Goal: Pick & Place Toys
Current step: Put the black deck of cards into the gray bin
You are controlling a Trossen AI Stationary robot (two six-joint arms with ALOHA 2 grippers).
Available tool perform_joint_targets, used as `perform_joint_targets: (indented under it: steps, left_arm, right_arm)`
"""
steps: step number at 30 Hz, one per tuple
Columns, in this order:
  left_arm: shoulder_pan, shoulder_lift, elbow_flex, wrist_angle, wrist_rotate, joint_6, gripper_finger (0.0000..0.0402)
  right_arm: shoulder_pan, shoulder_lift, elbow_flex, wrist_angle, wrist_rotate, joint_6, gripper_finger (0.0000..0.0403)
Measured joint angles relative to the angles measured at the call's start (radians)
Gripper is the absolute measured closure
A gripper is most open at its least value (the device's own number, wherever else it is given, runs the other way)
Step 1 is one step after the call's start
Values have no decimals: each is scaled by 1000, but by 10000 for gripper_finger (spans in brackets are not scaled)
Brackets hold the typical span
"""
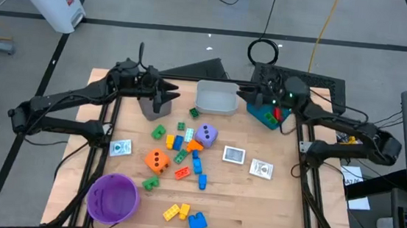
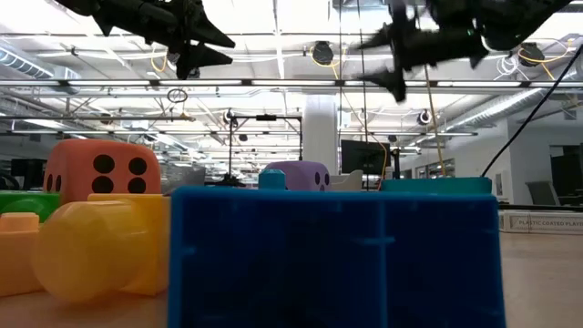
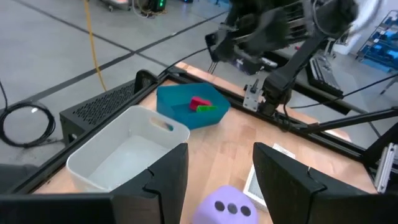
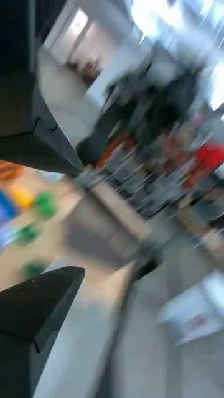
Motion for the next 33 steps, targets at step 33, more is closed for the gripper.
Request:
perform_joint_targets:
  steps: [33]
  left_arm:
    - [-37, 0, 0, 26, 2, 19, 213]
  right_arm:
    - [592, 173, 13, -700, 211, -450, 102]
